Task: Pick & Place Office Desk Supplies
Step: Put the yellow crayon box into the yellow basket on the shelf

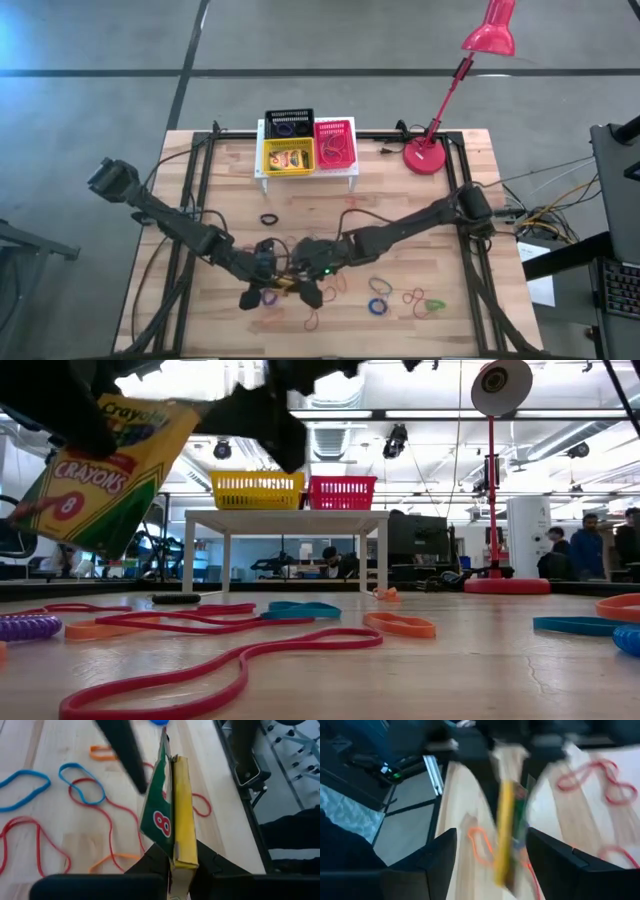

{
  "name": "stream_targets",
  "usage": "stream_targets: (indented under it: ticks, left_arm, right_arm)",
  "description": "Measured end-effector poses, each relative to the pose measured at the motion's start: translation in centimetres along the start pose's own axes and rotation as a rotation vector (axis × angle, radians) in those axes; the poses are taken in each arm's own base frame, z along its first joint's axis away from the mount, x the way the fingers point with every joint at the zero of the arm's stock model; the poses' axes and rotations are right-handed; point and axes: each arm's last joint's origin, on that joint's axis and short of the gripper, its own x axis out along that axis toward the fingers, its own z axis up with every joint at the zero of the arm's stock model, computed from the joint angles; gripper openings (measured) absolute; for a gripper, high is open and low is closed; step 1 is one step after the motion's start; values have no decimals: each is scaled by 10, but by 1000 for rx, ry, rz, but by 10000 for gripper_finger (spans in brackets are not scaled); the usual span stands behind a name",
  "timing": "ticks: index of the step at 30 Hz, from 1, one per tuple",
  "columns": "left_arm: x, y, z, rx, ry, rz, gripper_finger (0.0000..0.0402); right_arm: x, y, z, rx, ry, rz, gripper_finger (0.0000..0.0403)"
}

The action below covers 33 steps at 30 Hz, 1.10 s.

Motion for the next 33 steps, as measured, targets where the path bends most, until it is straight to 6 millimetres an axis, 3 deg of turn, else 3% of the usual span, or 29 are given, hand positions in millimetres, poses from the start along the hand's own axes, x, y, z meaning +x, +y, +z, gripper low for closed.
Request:
stream_targets:
  ticks: [7, 14, 18, 25, 33]
  left_arm:
    - [0, 1, -1, -7, 11, 8, 42]
    - [0, 0, 1, -18, 1, -2, 54]
    - [0, 1, -1, -32, 20, 4, 102]
    - [-13, -2, 4, -172, 13, -75, 182]
    - [-52, 6, -7, -357, 118, -13, 190]
  right_arm:
    - [24, 5, 1, 16, 87, -79, 193]
    - [23, 14, 11, 34, 157, -144, 84]
    - [9, 21, 17, 77, 213, -193, 25]
    - [-22, 38, 14, 162, 340, -306, 28]
    - [-73, 66, 12, 300, 380, -352, 28]
